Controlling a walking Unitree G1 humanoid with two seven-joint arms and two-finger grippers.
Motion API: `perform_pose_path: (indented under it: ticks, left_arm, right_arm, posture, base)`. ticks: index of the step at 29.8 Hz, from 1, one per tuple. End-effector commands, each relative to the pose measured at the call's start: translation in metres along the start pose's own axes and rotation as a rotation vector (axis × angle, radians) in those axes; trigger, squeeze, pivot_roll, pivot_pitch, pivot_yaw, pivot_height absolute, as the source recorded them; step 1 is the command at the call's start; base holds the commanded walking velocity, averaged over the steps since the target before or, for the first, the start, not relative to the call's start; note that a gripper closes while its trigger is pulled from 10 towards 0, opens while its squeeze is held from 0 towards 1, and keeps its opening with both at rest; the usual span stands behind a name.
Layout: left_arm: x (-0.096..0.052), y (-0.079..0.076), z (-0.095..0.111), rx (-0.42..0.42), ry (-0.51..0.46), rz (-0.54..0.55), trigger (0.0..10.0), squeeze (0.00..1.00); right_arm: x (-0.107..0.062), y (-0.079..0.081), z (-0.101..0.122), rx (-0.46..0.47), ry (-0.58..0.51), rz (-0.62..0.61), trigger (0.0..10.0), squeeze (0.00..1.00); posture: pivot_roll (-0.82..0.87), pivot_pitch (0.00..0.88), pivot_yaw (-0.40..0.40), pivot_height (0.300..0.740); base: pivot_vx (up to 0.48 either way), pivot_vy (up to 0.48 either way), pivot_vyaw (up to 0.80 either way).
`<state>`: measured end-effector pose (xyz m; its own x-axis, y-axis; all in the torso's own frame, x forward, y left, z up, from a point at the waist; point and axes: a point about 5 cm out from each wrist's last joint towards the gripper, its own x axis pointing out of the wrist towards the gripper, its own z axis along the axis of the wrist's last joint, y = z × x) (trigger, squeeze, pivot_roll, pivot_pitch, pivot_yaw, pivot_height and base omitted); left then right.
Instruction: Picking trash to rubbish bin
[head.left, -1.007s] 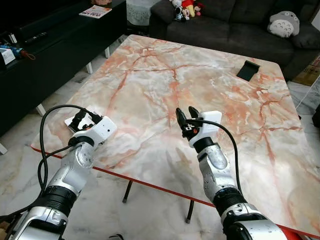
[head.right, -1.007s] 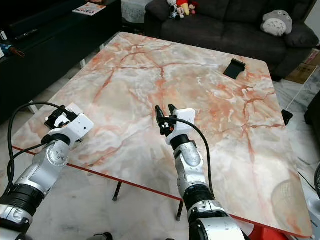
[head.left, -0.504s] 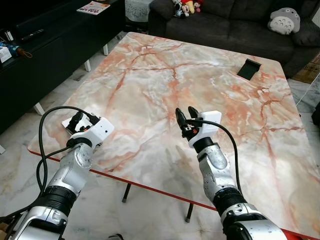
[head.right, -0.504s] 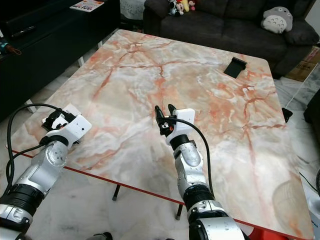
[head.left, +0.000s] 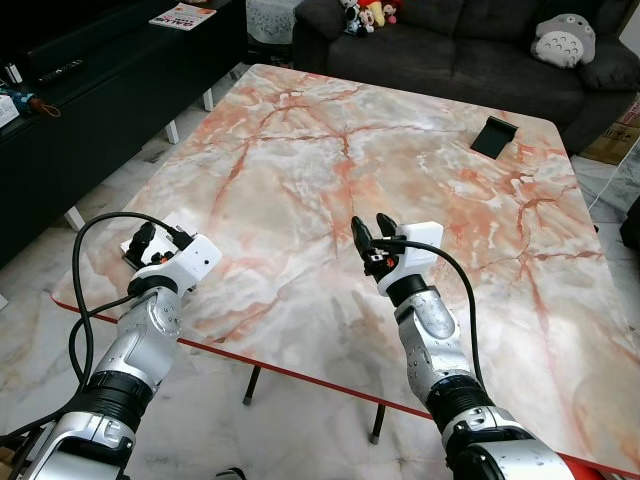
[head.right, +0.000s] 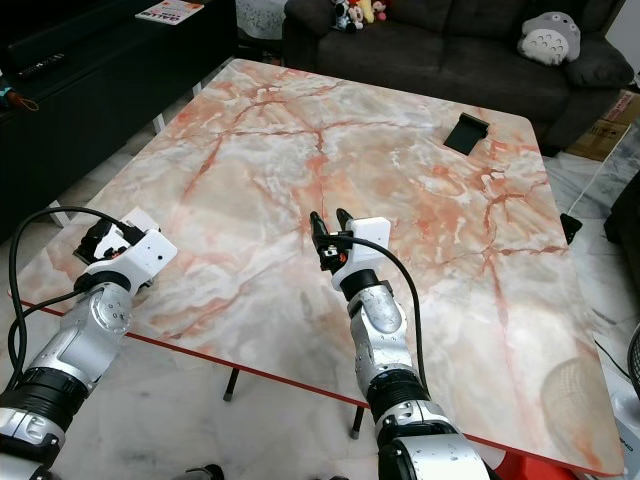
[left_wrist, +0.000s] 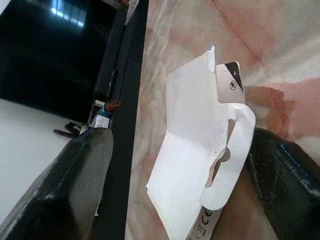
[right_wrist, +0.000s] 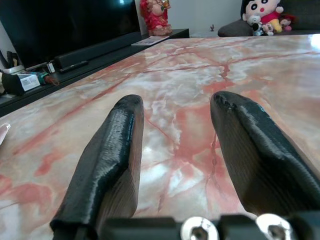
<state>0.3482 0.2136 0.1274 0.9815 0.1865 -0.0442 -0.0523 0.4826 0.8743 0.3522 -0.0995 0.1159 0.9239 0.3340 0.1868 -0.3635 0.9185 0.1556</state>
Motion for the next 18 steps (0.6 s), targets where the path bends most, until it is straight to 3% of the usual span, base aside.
perform_pose_path:
  ticks: [1,4,5,6,7,18]
  left_arm:
    - [0.0037,0.0089,0.001,0.008,0.008,0.038,10.0,0.0]
    - [0.0037,0.0084,0.0005,0.014,0.011,0.041,10.0,0.0]
    - [0.0037,0.0085,0.0008,0.015,0.01,0.042,5.0,0.0]
    - [0.0037,0.0085,0.0008,0.015,0.01,0.042,5.0,0.0]
    - [0.0037,0.0095,0.002,0.01,0.002,0.053,0.0,0.0]
    - [0.0036,0.0093,0.005,0.004,-0.01,0.056,0.0,0.0]
  right_arm:
    - [-0.0022,-0.0028,-0.0017,0.0,0.011,-0.008,10.0,0.0]
    - [-0.0023,-0.0028,-0.0017,0.0,0.012,-0.008,10.0,0.0]
    - [-0.0023,-0.003,-0.0017,0.0,0.012,-0.008,10.0,0.0]
    - [-0.0023,-0.003,-0.0017,0.0,0.012,-0.008,10.0,0.0]
    - [-0.0024,-0.0031,-0.0017,-0.001,0.012,-0.009,10.0,0.0]
    - [-0.0024,-0.0026,-0.0022,0.0,0.014,-0.007,10.0,0.0]
  posture:
    - [0.09,0.114,-0.115,0.74]
    - [0.09,0.114,-0.115,0.74]
    - [0.09,0.115,-0.116,0.74]
    - [0.09,0.115,-0.116,0.74]
    - [0.09,0.115,-0.116,0.74]
    - [0.09,0.115,-0.118,0.74]
  base:
    - [0.0,0.0,0.0]
    - [0.0,0.0,0.0]
    - [0.0,0.0,0.0]
    - [0.0,0.0,0.0]
    - [0.0,0.0,0.0]
    - [0.0,0.0,0.0]
